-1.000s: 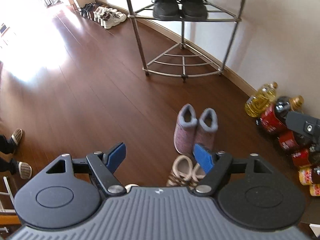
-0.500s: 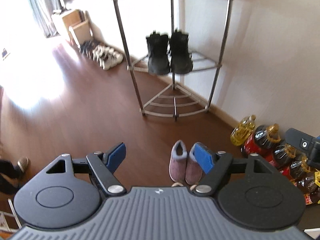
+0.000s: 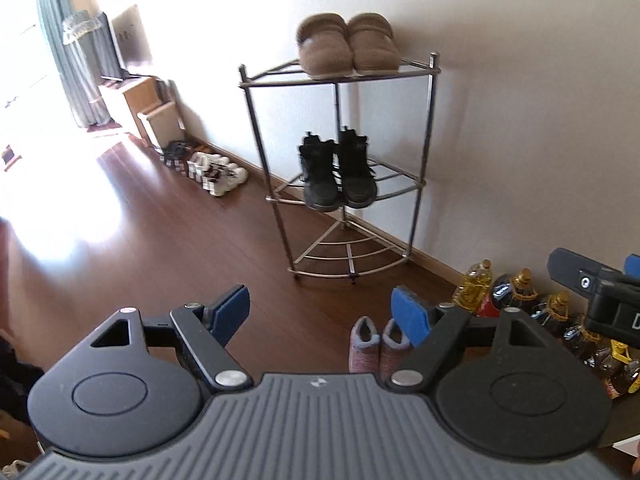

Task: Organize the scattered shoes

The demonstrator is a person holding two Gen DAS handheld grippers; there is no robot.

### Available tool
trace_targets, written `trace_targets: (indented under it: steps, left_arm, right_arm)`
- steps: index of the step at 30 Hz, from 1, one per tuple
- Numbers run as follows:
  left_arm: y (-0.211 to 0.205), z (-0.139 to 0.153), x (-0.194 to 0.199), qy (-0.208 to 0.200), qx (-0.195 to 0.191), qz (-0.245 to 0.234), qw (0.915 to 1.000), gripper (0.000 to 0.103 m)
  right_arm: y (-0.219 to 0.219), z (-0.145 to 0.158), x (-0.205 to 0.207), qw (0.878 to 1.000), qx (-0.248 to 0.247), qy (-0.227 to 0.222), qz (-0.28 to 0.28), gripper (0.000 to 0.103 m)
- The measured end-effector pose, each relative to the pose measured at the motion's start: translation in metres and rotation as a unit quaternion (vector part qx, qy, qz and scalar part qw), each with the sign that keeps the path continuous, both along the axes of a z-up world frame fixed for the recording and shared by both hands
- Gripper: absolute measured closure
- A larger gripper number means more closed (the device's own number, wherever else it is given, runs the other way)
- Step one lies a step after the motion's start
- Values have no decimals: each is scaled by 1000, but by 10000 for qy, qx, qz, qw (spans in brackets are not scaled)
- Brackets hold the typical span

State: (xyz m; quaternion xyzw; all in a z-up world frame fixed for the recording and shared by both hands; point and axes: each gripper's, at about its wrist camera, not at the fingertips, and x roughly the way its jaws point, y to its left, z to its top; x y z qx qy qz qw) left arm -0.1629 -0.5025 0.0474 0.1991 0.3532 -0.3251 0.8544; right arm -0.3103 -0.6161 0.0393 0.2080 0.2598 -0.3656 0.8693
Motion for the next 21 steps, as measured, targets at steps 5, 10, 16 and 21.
trace_targets:
  steps: [5, 10, 16, 21]
  left_arm:
    - [2, 16, -19, -129, -130, 93, 9998, 16]
    - [-6, 16, -34, -28, -187, 341, 9992, 15]
    - [-22, 1, -53, 86, -167, 596, 9980, 15]
    - [-27, -27, -56, 260, -35, 630, 9977, 15]
  right_arm:
    - [0, 14, -8, 9997, -192, 34, 147, 1]
    - [-6, 22, -20, 9988, -339, 67, 338, 1]
    - [-35, 16, -37, 9986, 2, 93, 529, 1]
    - [-59, -4, -47, 9973, 477, 99, 555, 1]
